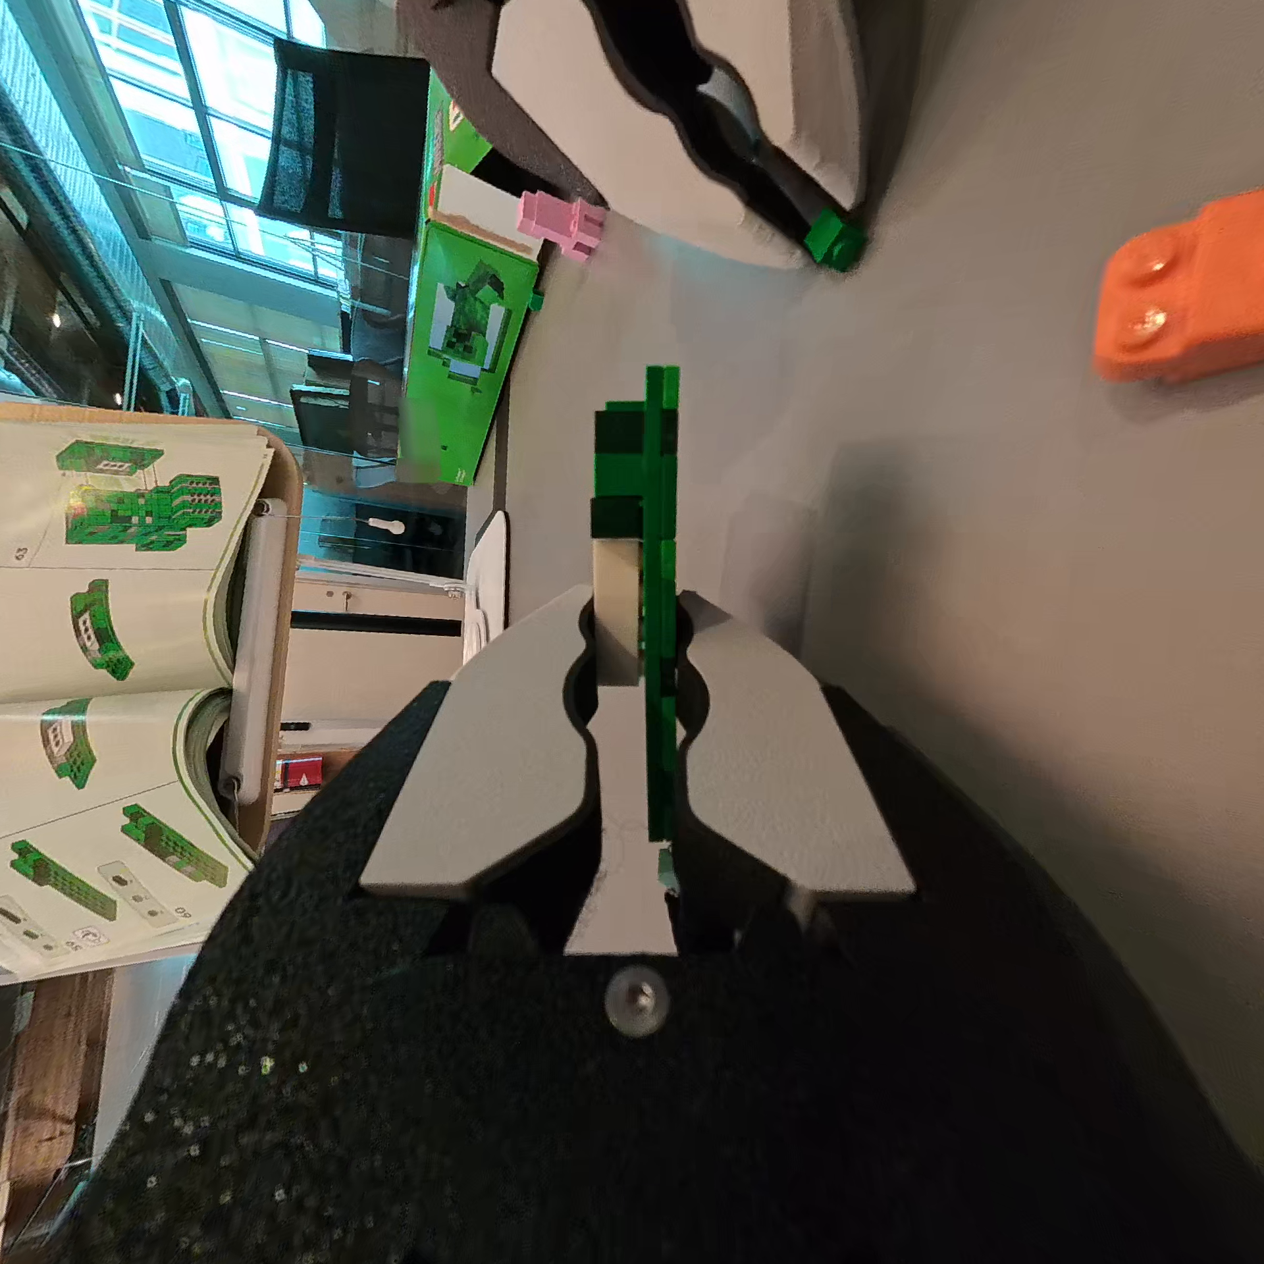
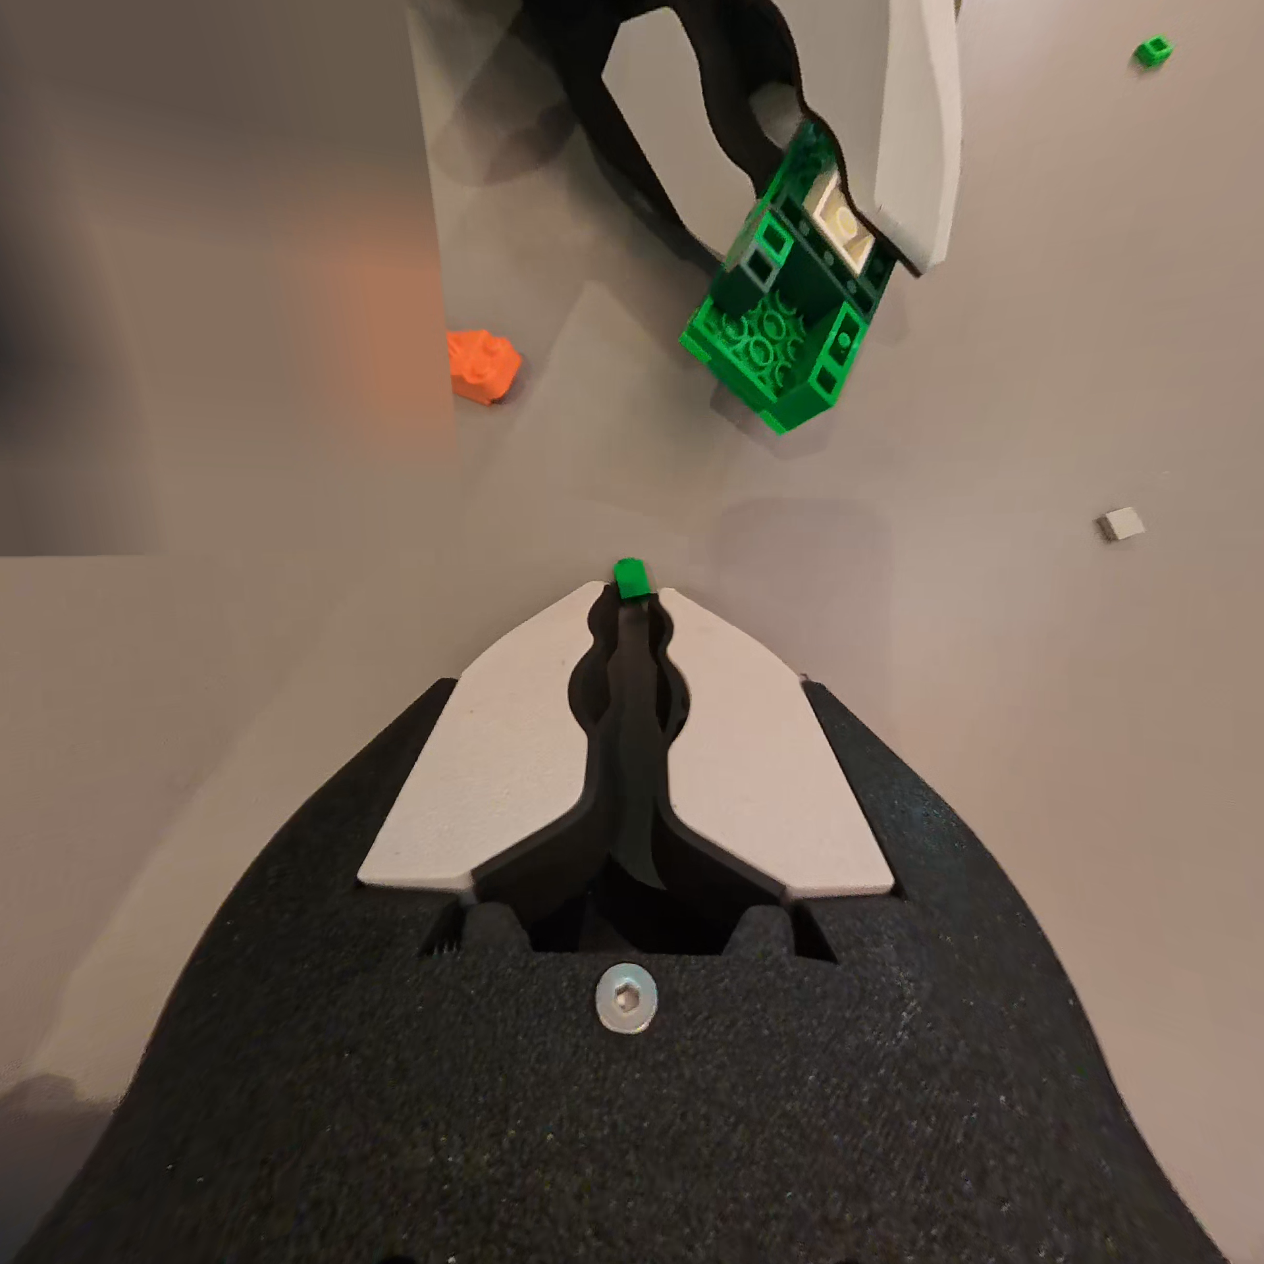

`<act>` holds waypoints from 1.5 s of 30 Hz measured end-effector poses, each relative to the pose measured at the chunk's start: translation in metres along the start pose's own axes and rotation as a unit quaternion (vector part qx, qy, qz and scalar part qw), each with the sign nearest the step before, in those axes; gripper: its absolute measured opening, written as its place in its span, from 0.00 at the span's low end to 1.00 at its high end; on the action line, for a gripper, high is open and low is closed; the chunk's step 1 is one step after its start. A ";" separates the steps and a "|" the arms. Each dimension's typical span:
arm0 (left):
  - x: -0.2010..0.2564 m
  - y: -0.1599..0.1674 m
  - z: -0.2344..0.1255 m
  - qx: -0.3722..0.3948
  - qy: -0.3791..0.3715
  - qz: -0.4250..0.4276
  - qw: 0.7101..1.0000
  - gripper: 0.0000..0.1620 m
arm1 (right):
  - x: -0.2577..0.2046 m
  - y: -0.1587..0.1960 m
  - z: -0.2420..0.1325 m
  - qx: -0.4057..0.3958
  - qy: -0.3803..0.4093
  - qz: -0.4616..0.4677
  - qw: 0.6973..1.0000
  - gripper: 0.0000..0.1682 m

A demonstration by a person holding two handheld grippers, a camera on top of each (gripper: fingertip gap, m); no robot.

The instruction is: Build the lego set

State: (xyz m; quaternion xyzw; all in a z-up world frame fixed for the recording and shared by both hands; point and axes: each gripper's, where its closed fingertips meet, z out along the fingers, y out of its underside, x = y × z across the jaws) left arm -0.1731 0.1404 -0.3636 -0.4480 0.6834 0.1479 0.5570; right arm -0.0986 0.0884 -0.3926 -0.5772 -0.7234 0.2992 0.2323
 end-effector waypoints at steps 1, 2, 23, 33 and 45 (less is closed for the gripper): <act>0.000 0.000 0.000 0.000 0.000 0.001 1.000 0.11 | -0.002 0.000 0.000 -0.003 -0.011 0.002 1.000 0.04; 0.000 0.000 0.000 0.000 0.000 0.002 1.000 0.11 | -0.003 0.000 -0.001 -0.007 -0.018 0.009 1.000 0.04; -0.001 0.004 0.002 -0.063 -0.023 0.081 0.994 0.11 | 0.023 -0.048 -0.005 -0.230 0.058 0.028 0.971 0.04; -0.001 0.004 0.002 -0.063 -0.024 0.082 0.994 0.11 | 0.021 -0.049 -0.005 -0.224 0.058 0.031 0.972 0.04; 0.000 0.004 0.003 -0.067 -0.024 0.085 0.994 0.11 | 0.020 -0.049 -0.004 -0.195 0.062 0.063 0.977 0.04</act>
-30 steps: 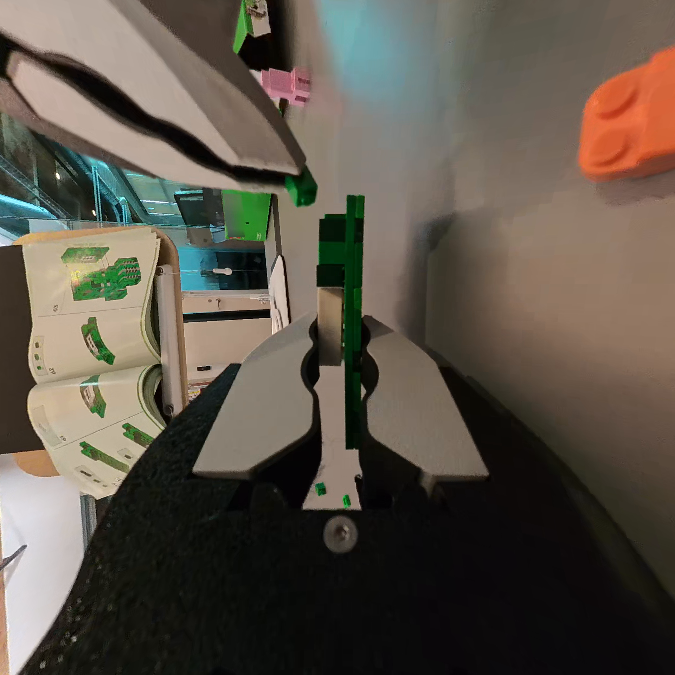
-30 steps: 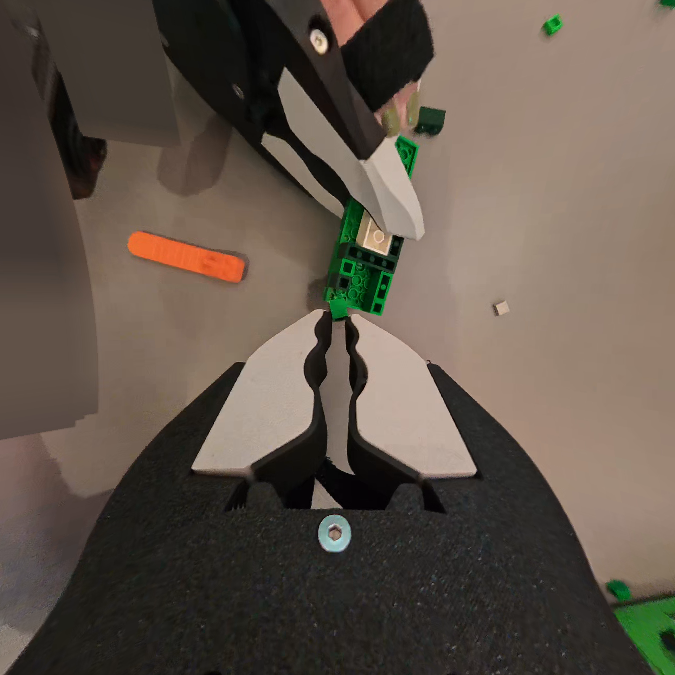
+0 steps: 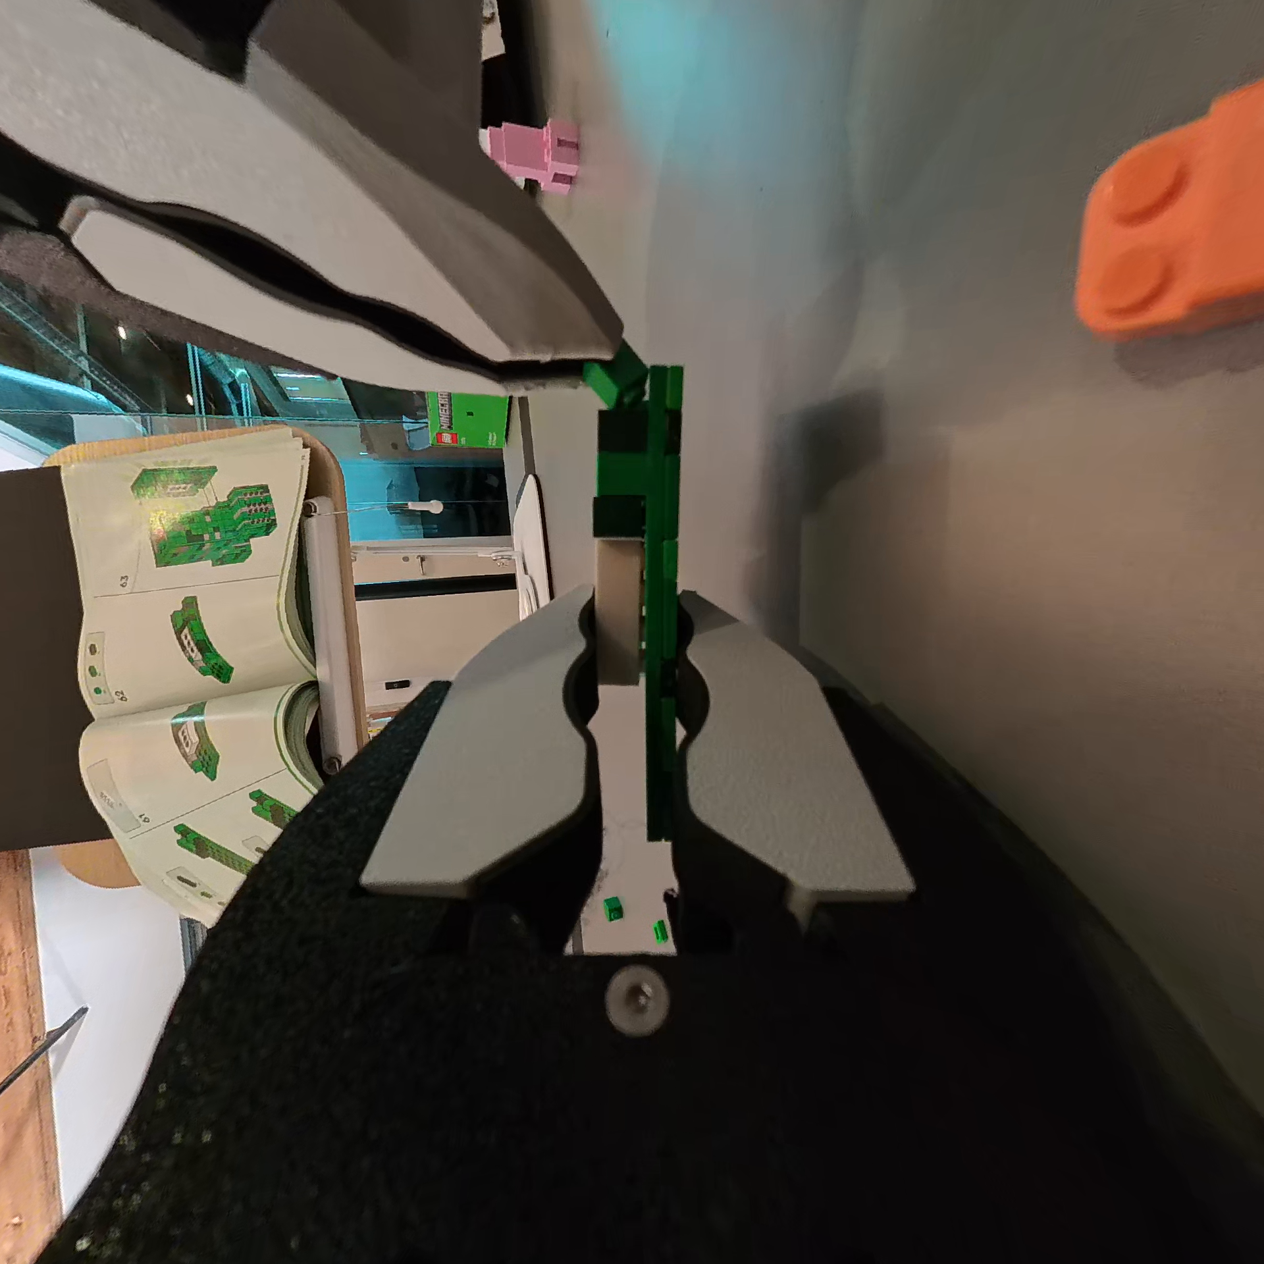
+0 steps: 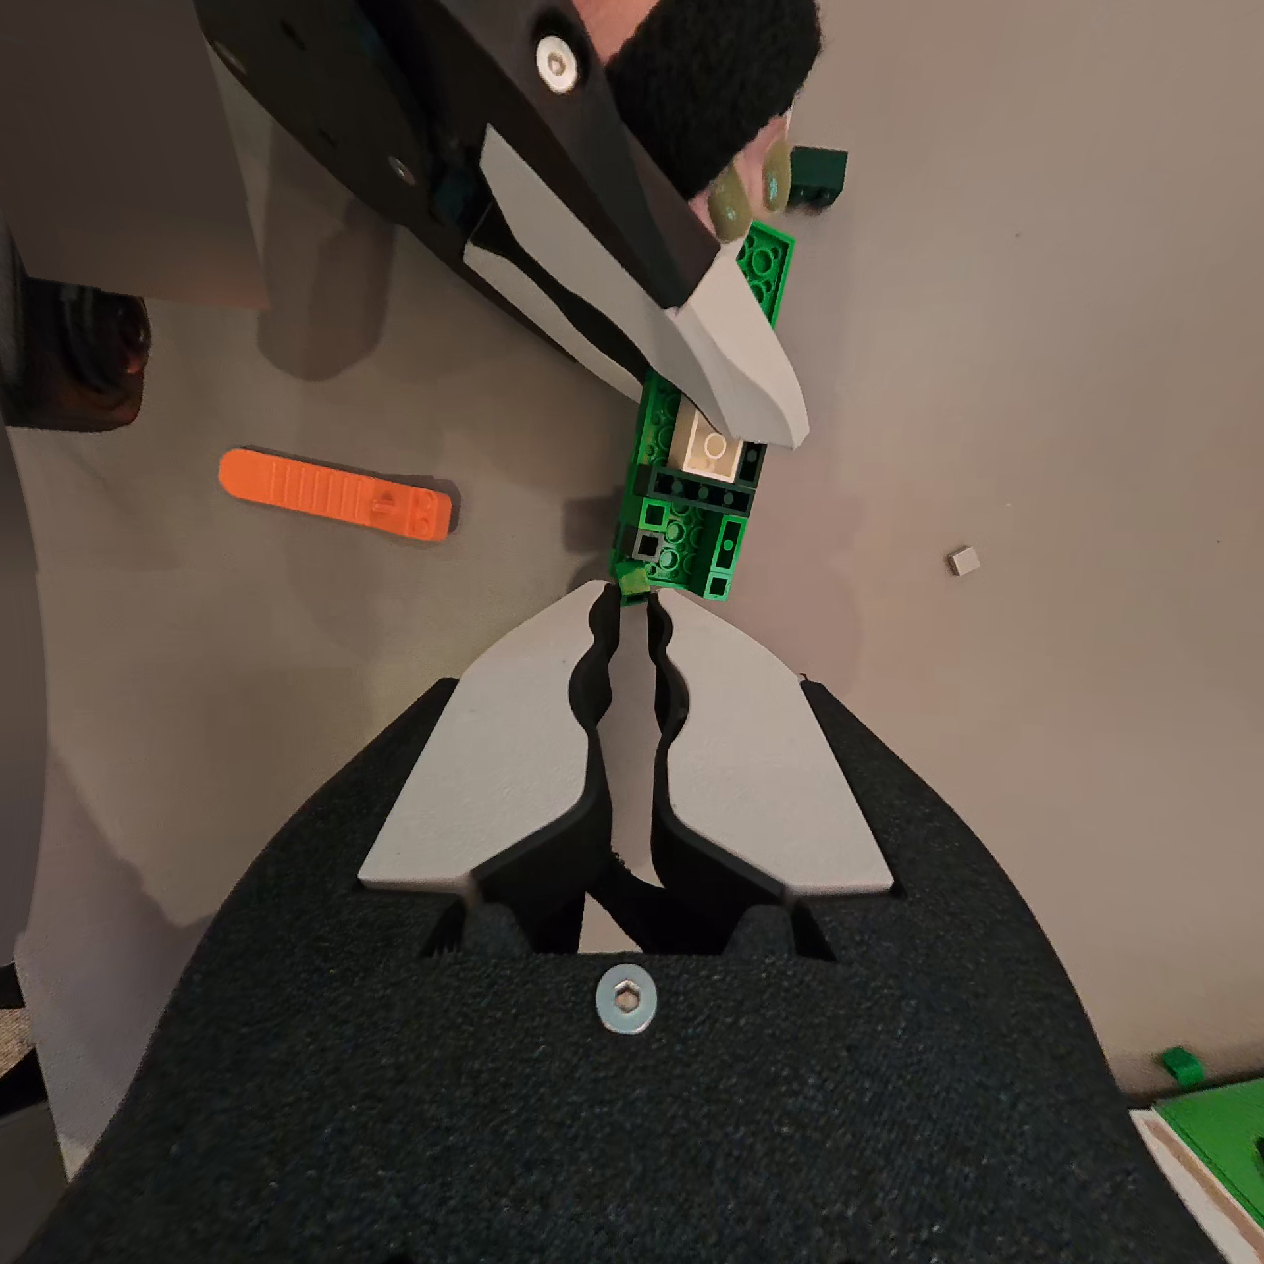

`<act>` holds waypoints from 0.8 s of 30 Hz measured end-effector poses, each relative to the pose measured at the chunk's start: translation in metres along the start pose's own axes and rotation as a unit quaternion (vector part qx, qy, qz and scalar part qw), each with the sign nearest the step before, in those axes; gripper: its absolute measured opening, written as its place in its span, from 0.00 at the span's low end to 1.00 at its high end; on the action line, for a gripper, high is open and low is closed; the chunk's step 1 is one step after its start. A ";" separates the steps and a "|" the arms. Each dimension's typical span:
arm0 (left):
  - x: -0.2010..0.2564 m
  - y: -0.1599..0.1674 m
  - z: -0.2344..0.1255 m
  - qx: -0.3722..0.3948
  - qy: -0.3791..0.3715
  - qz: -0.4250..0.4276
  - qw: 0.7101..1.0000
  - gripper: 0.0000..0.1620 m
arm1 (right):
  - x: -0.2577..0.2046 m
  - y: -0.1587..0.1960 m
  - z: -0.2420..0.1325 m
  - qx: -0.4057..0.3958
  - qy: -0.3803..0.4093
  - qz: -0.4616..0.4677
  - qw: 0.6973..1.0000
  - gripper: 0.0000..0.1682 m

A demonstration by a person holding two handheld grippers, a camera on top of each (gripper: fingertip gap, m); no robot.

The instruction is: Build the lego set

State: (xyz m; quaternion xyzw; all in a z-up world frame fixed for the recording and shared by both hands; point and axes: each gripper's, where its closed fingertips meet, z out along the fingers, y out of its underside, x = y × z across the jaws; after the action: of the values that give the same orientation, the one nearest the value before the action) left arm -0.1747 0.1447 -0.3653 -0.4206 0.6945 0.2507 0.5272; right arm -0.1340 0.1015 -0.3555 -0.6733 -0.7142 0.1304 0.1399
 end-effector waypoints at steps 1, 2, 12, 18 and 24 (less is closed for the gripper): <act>0.000 0.000 0.000 0.000 0.000 0.000 1.000 0.11 | 0.000 0.000 0.000 0.001 0.000 0.001 1.000 0.04; 0.000 0.000 0.000 0.000 0.000 0.000 1.000 0.11 | 0.000 0.000 0.000 0.003 0.000 0.000 1.000 0.04; 0.000 -0.001 0.000 0.000 0.000 0.005 1.000 0.11 | -0.001 0.004 0.001 -0.014 0.002 -0.013 1.000 0.04; 0.000 -0.002 0.000 0.000 -0.003 0.012 1.000 0.11 | -0.001 0.002 0.000 -0.031 0.008 -0.025 0.999 0.04; 0.000 -0.002 0.000 -0.003 -0.003 0.019 1.000 0.11 | -0.001 -0.001 0.000 -0.024 0.002 -0.022 0.999 0.04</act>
State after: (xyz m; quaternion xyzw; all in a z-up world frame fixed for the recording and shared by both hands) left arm -0.1727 0.1434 -0.3655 -0.4079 0.6998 0.2641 0.5235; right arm -0.1349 0.1004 -0.3549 -0.6609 -0.7314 0.1090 0.1284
